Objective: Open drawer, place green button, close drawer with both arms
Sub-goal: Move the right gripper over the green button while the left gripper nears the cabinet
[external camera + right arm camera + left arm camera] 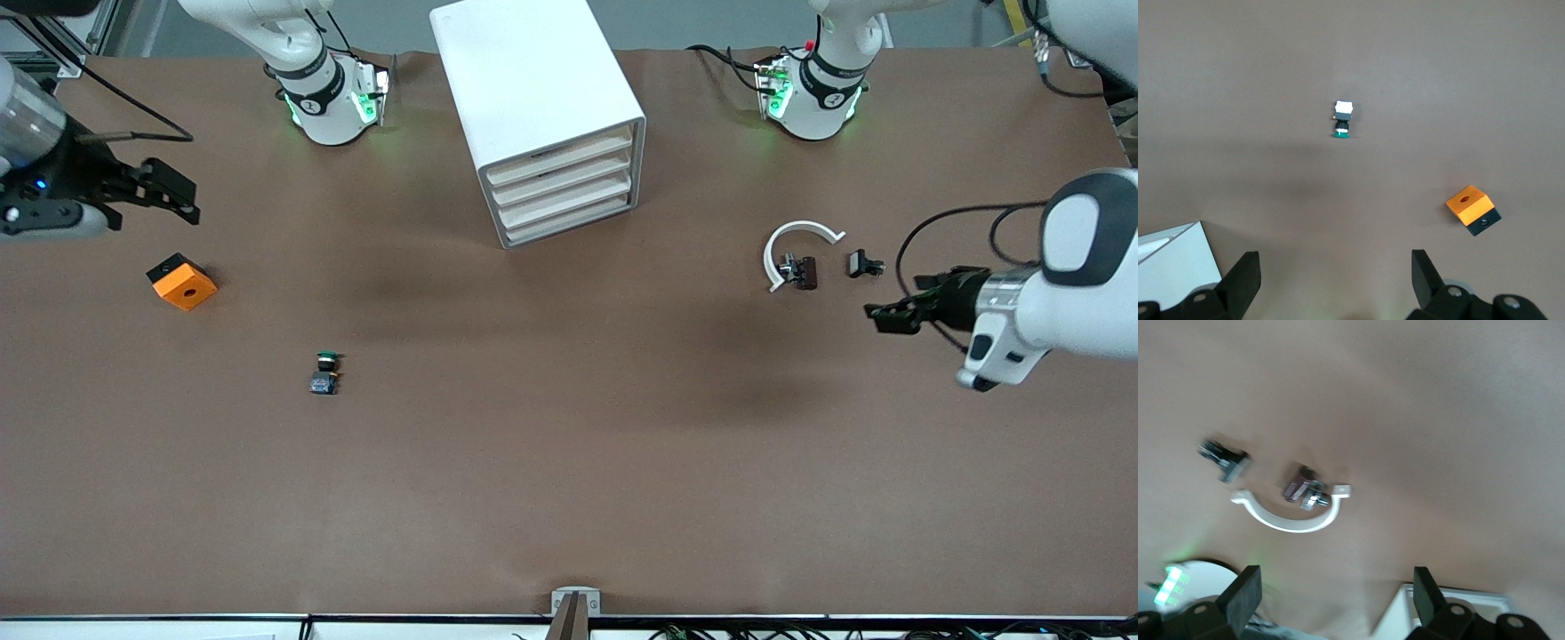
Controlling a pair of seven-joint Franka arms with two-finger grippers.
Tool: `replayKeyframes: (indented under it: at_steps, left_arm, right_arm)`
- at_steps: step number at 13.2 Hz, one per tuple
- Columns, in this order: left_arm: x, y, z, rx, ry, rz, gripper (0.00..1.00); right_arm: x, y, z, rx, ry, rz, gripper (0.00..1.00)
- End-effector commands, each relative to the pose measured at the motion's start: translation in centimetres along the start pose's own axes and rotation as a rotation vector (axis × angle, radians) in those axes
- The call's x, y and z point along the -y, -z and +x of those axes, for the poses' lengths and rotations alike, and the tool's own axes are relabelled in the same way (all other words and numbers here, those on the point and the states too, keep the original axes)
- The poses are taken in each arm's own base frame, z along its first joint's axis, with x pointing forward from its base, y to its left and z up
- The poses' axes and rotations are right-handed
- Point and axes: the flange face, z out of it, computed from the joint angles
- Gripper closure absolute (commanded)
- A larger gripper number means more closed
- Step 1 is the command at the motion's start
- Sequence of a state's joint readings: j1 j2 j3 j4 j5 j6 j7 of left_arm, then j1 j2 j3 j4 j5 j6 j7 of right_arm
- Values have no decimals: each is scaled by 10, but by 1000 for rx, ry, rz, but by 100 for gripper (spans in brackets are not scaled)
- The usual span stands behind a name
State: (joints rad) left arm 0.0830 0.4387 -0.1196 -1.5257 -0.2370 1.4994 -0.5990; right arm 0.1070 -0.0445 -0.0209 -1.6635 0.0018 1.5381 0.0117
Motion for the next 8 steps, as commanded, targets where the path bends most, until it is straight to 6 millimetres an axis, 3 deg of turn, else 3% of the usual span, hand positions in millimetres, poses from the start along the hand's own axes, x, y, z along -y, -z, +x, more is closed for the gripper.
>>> replayKeyframes:
  at_steps: [1,4,8]
  left_arm:
    - [-56,-38,-3,14,144,20,0]
    - [-110,-93,-19,13,339,60,0]
    - [-165,-155,-45,1,678,151,0]
  right_arm:
    - [-1,-48,28,96,4,-16,0]
    - [-4,-118,55,148,-17,-7,0]
    - [3,-199,64,35,-104,-11,0]
